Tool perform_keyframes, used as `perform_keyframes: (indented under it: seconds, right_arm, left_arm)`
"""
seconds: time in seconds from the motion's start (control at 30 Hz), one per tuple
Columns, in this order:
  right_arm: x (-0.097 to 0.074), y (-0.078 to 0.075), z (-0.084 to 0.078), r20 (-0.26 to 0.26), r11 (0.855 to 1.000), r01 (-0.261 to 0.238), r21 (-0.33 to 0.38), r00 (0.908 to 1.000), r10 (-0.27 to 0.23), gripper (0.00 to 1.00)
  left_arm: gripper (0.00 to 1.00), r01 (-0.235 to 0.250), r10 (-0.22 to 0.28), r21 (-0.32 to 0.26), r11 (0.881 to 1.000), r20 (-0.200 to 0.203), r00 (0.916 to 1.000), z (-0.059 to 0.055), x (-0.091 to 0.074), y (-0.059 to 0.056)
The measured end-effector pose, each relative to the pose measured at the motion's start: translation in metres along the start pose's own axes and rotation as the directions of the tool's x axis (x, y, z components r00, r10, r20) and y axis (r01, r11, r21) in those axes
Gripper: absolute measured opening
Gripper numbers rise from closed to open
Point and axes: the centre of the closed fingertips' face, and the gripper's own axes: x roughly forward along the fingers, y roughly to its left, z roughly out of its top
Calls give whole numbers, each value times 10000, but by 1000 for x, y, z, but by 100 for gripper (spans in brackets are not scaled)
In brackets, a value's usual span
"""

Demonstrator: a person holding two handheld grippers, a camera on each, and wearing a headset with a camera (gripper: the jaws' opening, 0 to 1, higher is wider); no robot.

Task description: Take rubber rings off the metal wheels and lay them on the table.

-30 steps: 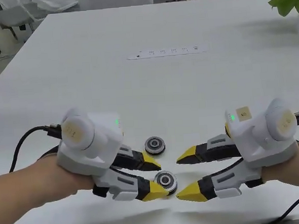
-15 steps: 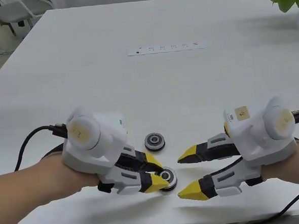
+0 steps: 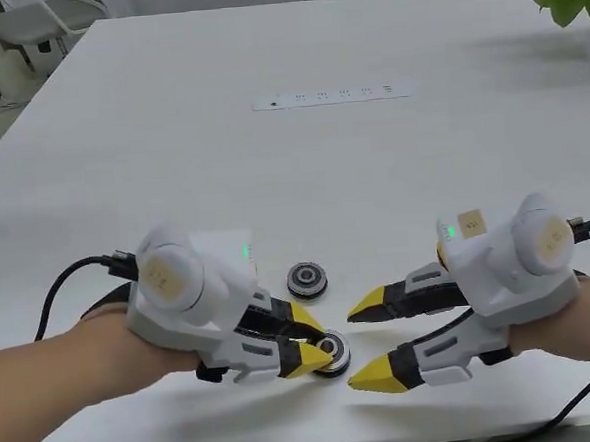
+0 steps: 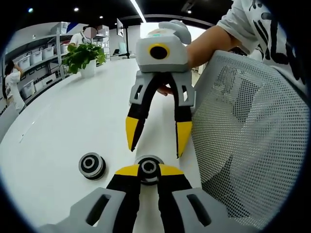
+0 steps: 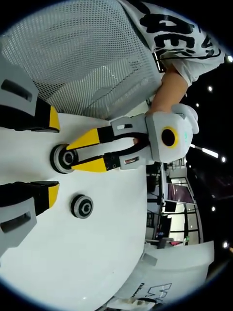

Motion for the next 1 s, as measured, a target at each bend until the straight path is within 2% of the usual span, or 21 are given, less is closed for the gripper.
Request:
perform_keyframes:
  seconds: [0.2,0.47,0.63,1.0]
  right_arm:
    - [7,-1,-4,-137,10000,-88,35,9999,88,34]
    - [9,-6,-1,77,9996,42,283,10000,-44,31]
    - [13,-5,-2,122,9992,-61,403,9999,56,29]
    - [19,-3,-2,61,9998,-58,214,10000,56,26]
  left_arm:
    - [8,-64,65,-159,9999,103,9999,0,0,0]
    - [8,-147,150,-247,9996,111,9998,0,0,1]
    - [7,-174,177,-244,9996,142,9997,0,0,1]
    - [7,-289,293,-247,9993,184,9994,-1,0,1]
